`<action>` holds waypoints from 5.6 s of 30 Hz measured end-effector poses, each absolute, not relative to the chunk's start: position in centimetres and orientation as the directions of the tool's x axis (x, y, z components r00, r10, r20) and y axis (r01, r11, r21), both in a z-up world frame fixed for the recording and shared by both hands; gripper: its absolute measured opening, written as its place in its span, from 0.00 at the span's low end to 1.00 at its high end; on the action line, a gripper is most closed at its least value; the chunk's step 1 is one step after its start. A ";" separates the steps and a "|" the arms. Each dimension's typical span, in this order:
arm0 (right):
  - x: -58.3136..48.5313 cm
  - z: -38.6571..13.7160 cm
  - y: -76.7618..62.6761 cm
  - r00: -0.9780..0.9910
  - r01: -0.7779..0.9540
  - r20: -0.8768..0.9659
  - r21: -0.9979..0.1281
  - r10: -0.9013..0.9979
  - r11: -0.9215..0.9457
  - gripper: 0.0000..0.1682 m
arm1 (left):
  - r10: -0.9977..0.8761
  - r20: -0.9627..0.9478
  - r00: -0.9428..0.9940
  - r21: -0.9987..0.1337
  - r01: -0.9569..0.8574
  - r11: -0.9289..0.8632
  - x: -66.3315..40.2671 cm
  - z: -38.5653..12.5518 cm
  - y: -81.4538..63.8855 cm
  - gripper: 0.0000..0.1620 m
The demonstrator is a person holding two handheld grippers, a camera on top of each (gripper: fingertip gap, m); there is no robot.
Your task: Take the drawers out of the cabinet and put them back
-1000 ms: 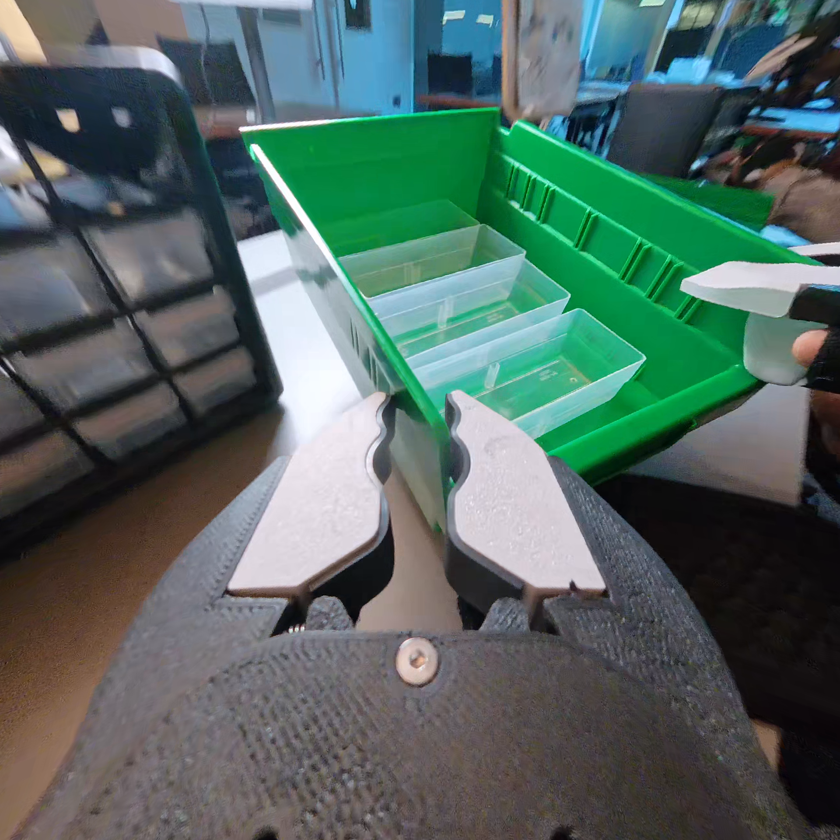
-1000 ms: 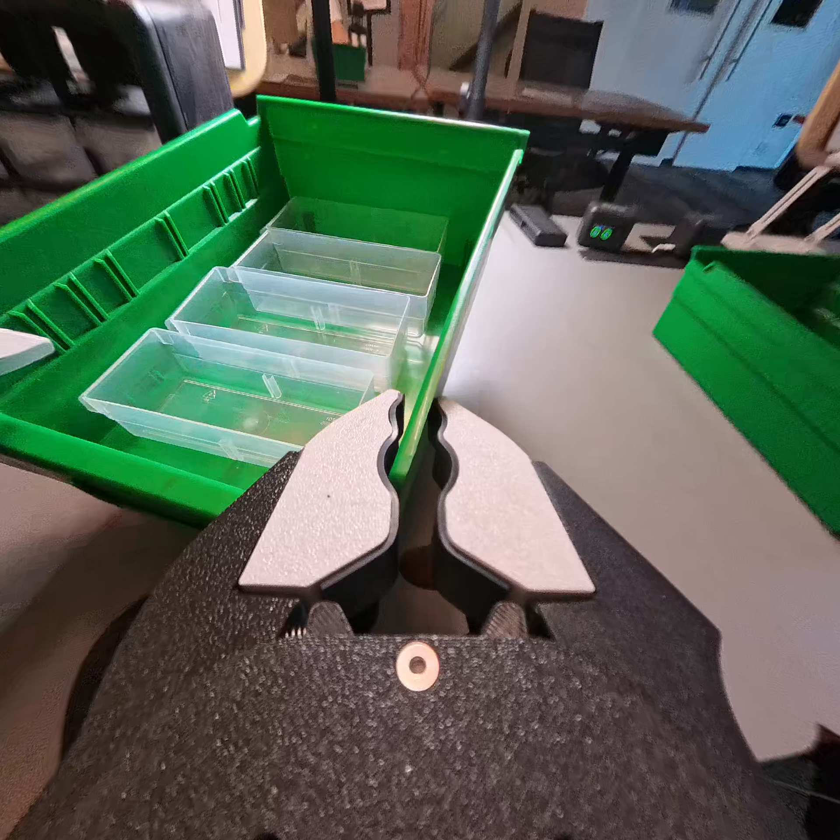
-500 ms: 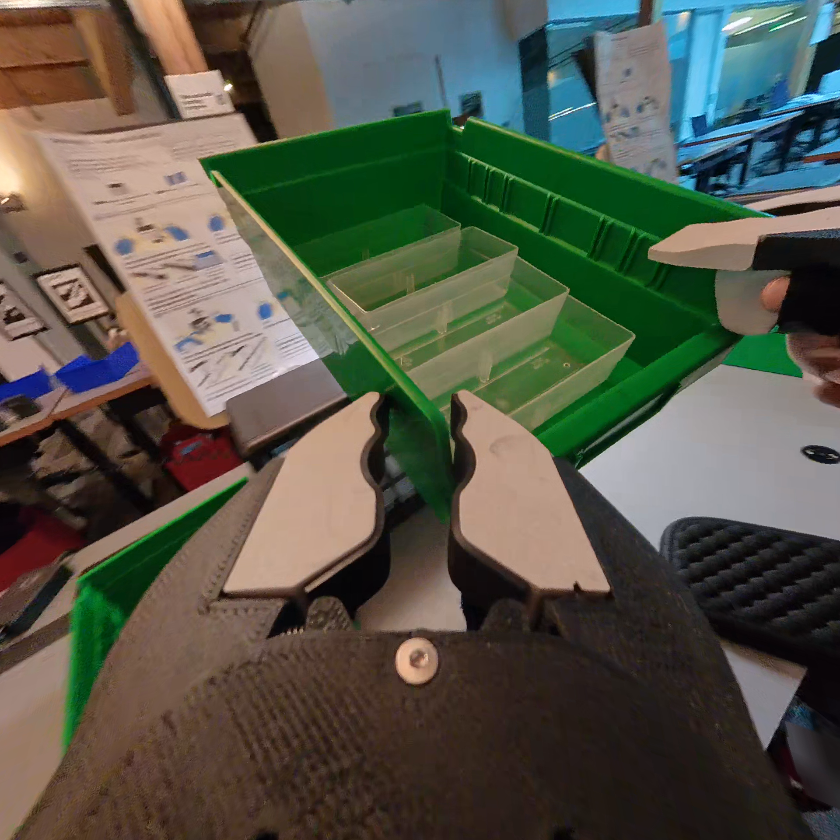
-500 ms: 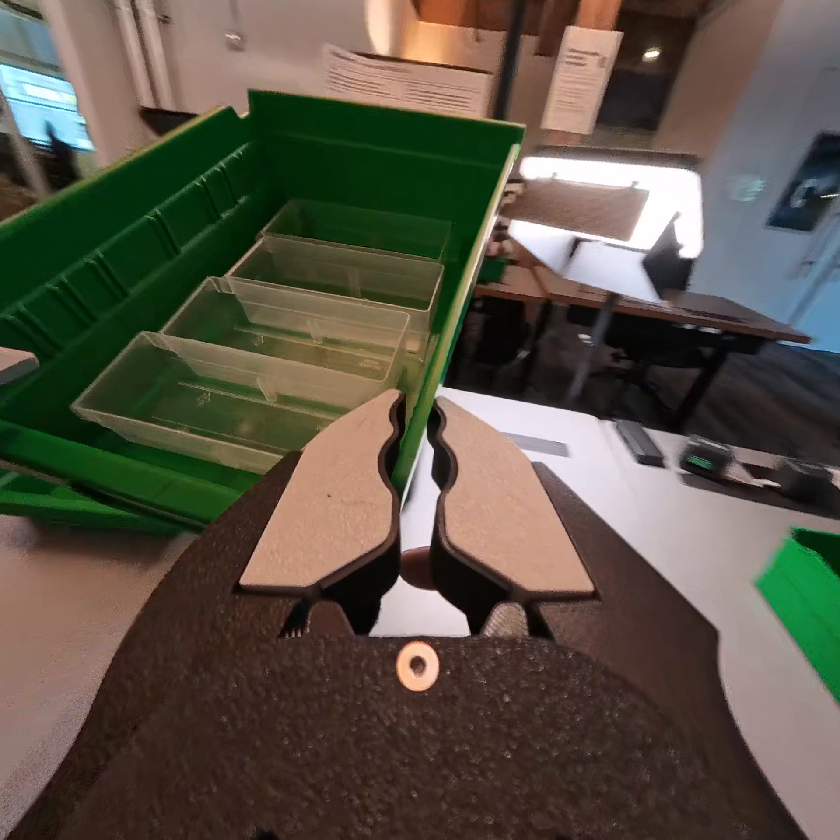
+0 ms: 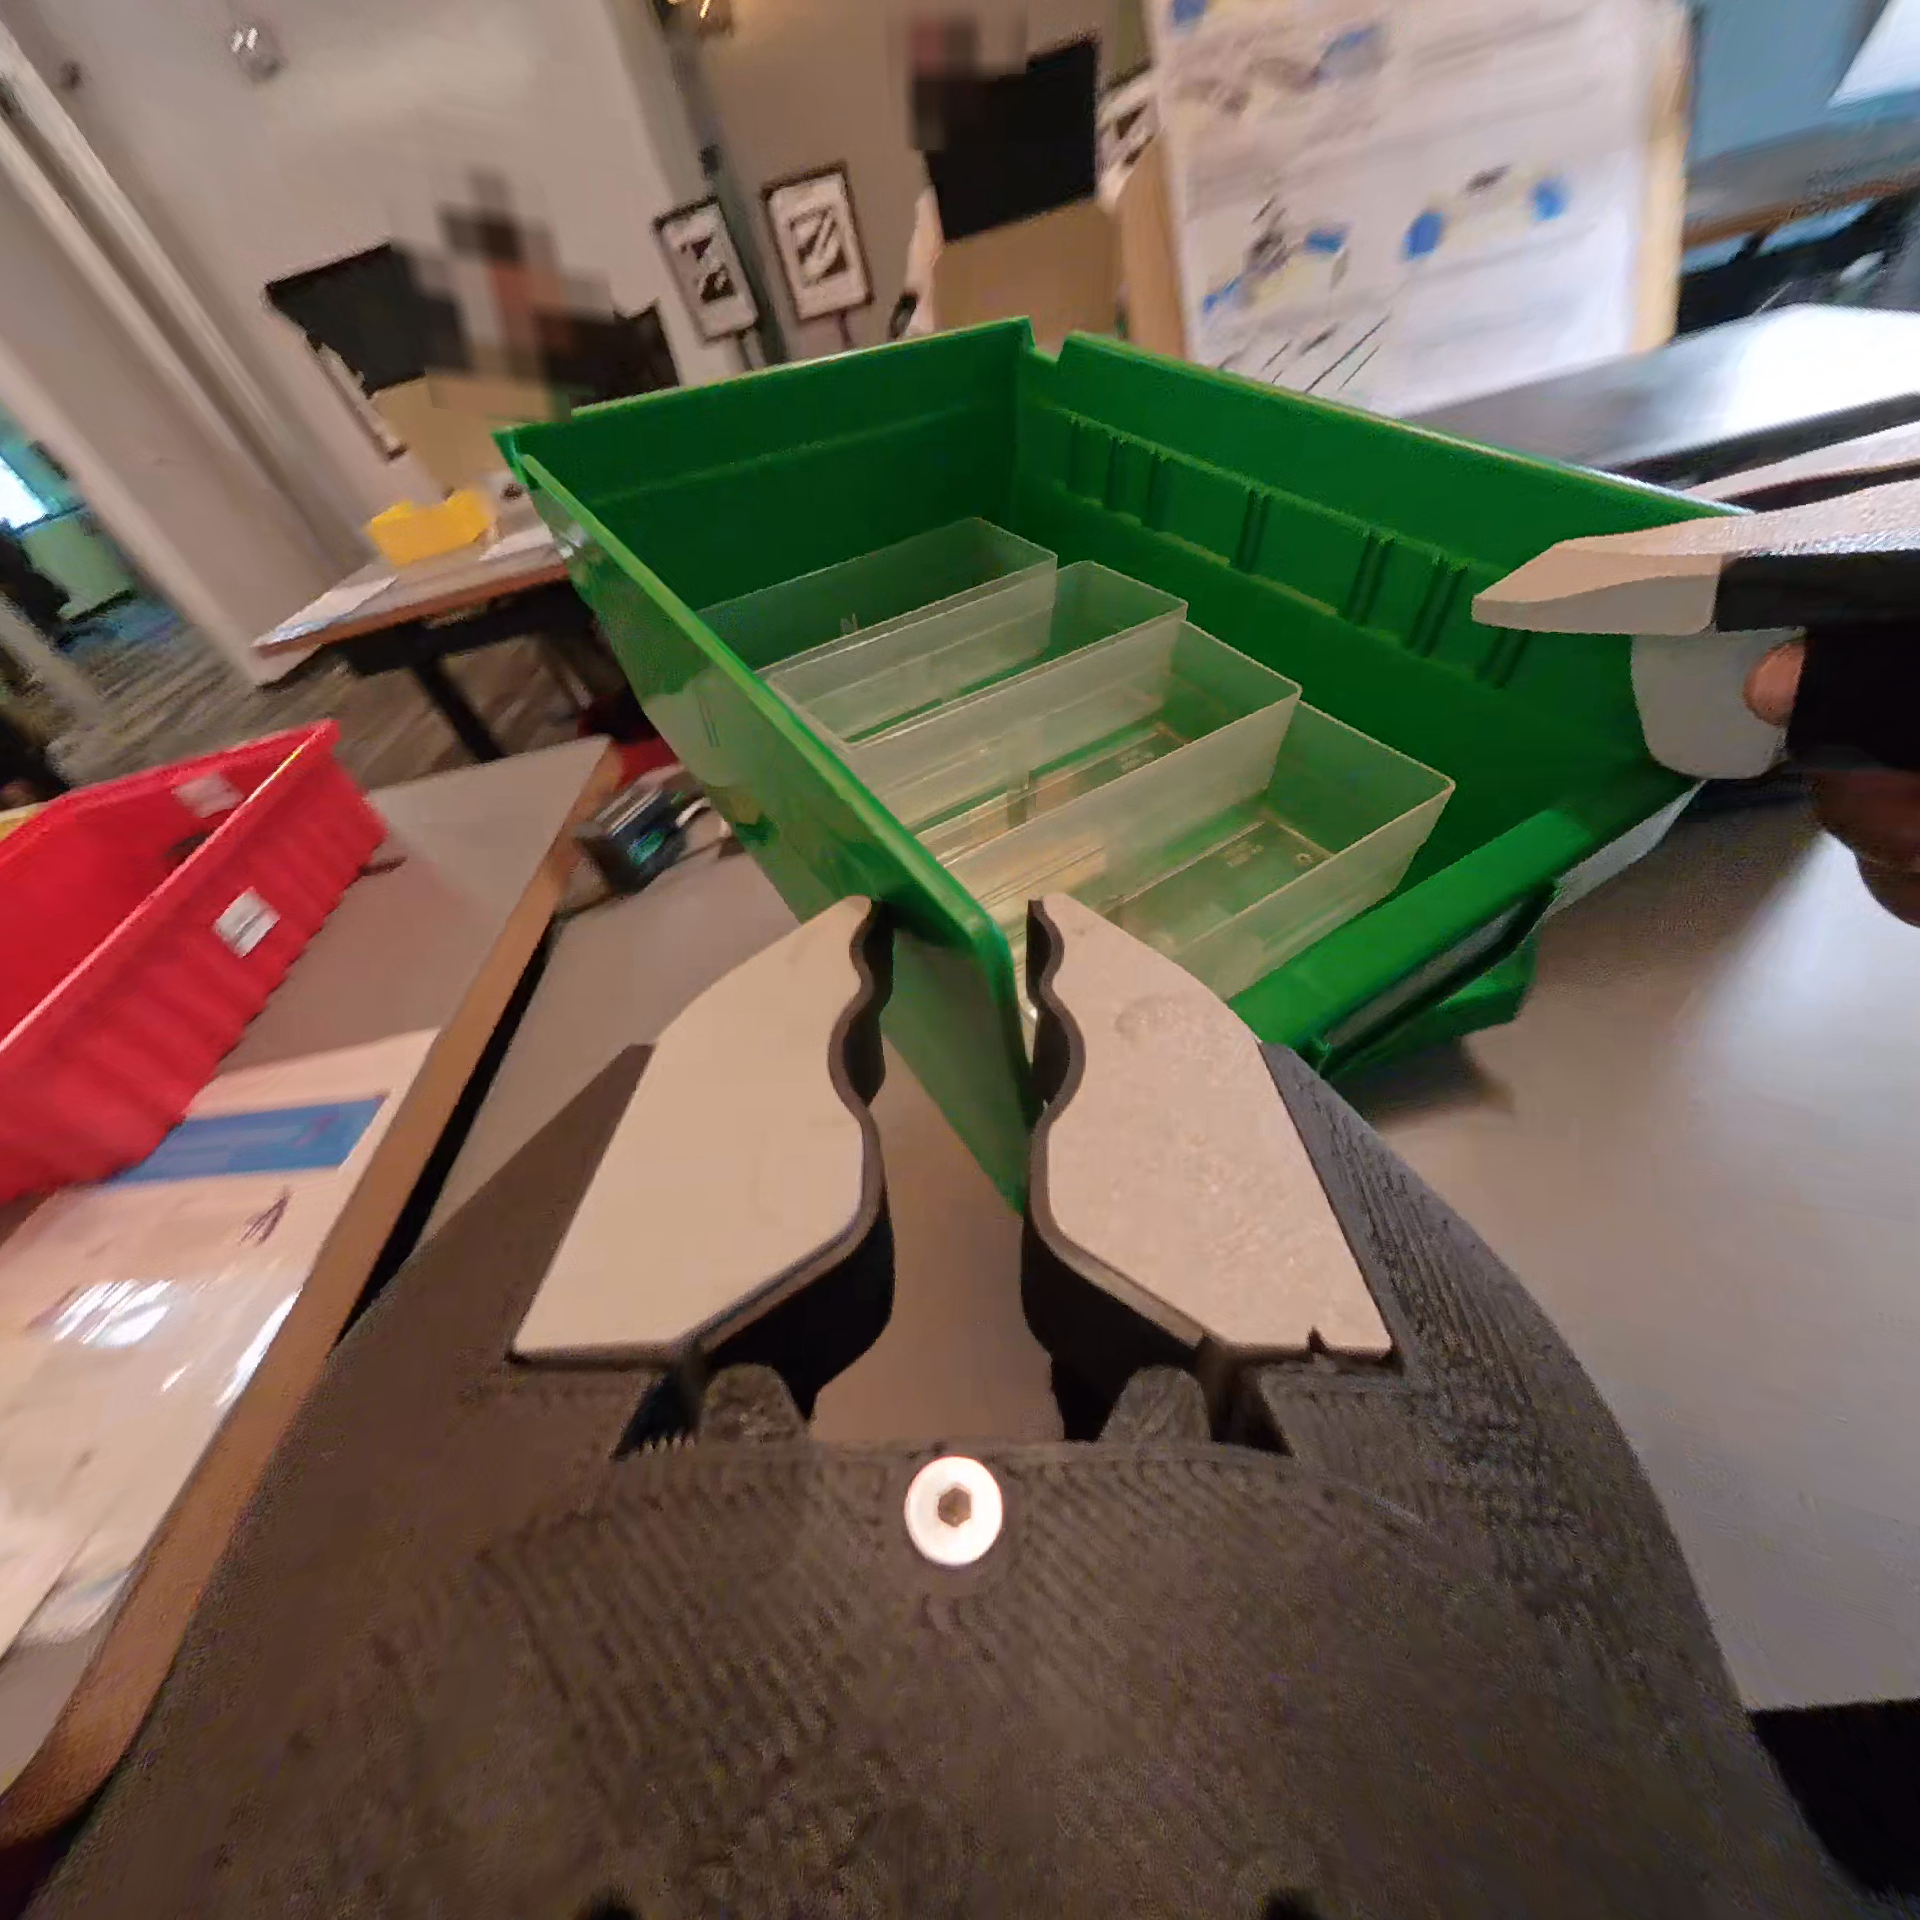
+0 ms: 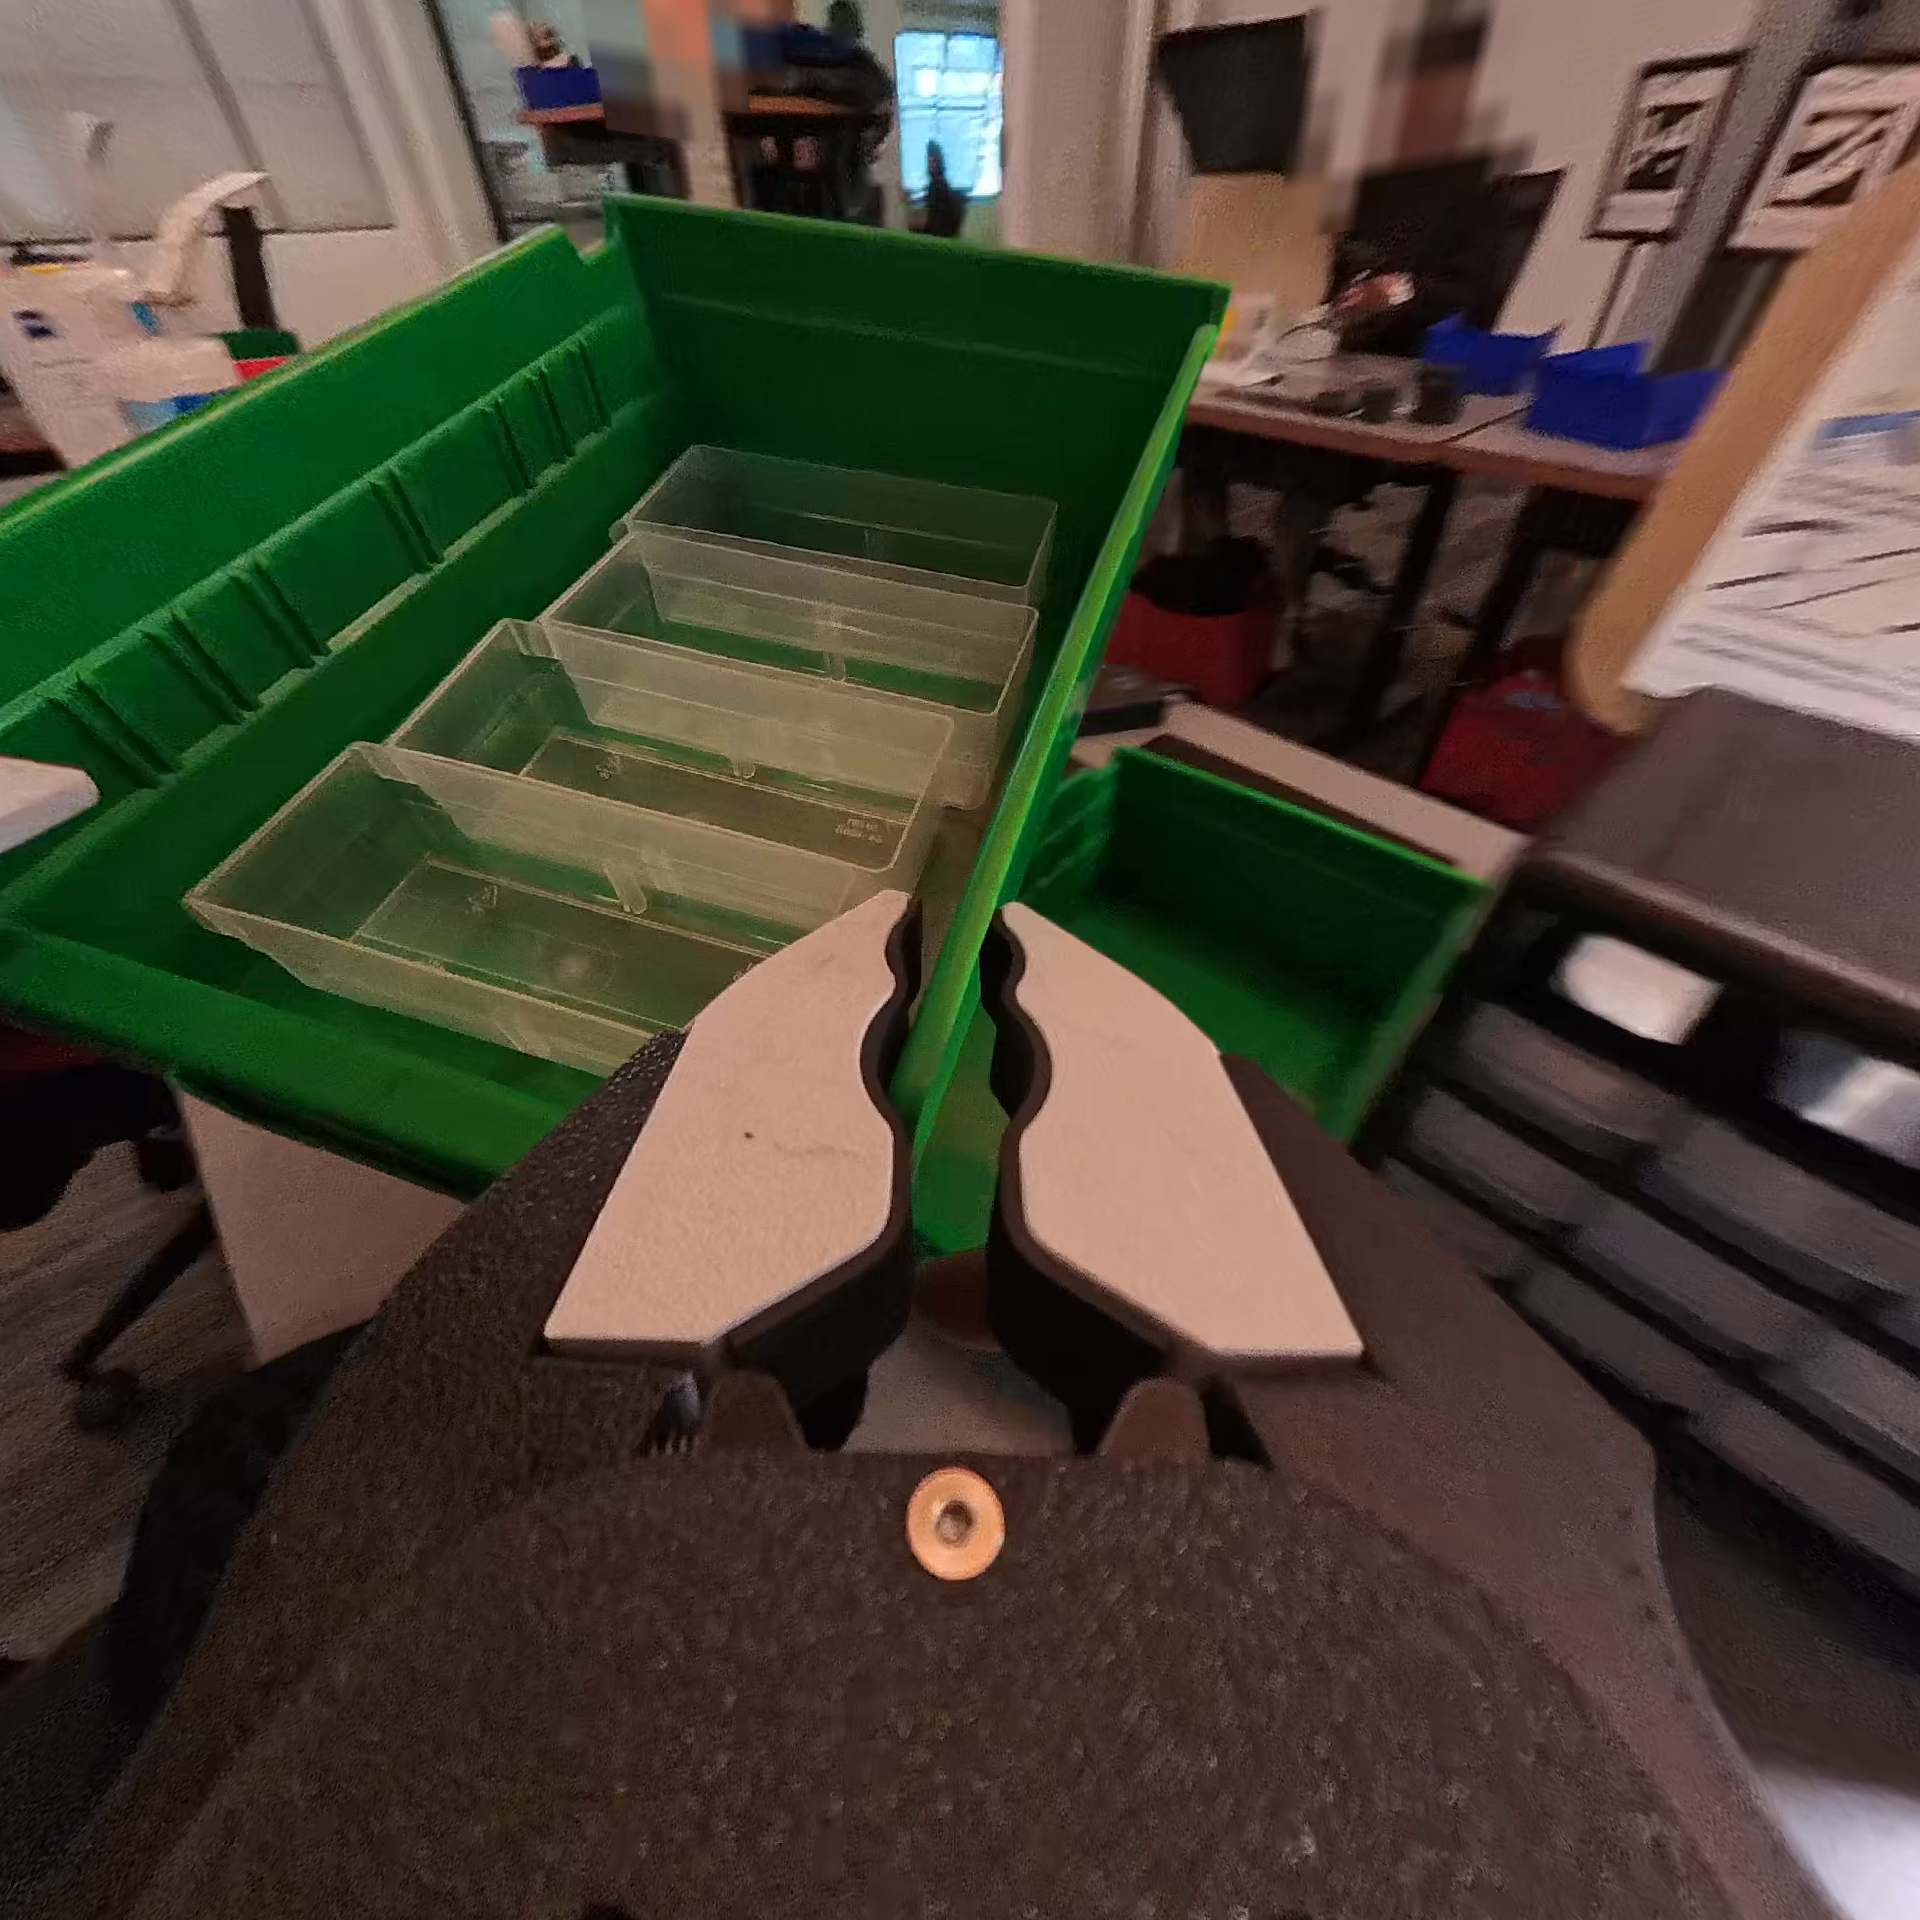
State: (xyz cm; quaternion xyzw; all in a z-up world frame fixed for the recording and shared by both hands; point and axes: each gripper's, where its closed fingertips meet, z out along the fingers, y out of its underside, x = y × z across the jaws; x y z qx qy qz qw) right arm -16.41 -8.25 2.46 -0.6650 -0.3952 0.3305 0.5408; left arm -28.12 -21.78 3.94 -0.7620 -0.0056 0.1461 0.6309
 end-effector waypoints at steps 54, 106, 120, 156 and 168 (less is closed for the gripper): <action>-4.1 -17.8 -15.1 -0.720 0.577 0.293 -0.253 0.629 0.777 0.16 | -0.628 -0.506 0.591 -0.286 -0.802 -0.525 -29.3 -19.7 -22.3 0.28; 22.3 -19.3 10.6 0.261 0.928 0.389 -0.352 0.883 -0.120 0.29 | -0.669 -0.573 0.473 -0.339 -0.880 -0.332 -28.8 -21.6 -3.3 0.19; 24.3 -20.5 12.4 0.249 0.960 0.484 -0.235 0.839 -0.149 0.17 | -0.615 -0.607 0.503 -0.365 -0.864 -0.346 -30.5 -21.6 1.2 0.19; 8.4 -13.1 7.3 0.467 0.120 0.058 -0.993 0.882 0.002 0.14 | -0.476 -0.550 0.686 -0.243 -0.677 -0.695 -46.4 -12.7 9.8 0.16; 10.6 -9.0 9.8 0.629 0.072 0.163 -0.986 0.760 0.151 0.18 | -0.818 -0.478 0.320 0.365 -0.775 -0.516 -51.1 -17.3 10.7 0.19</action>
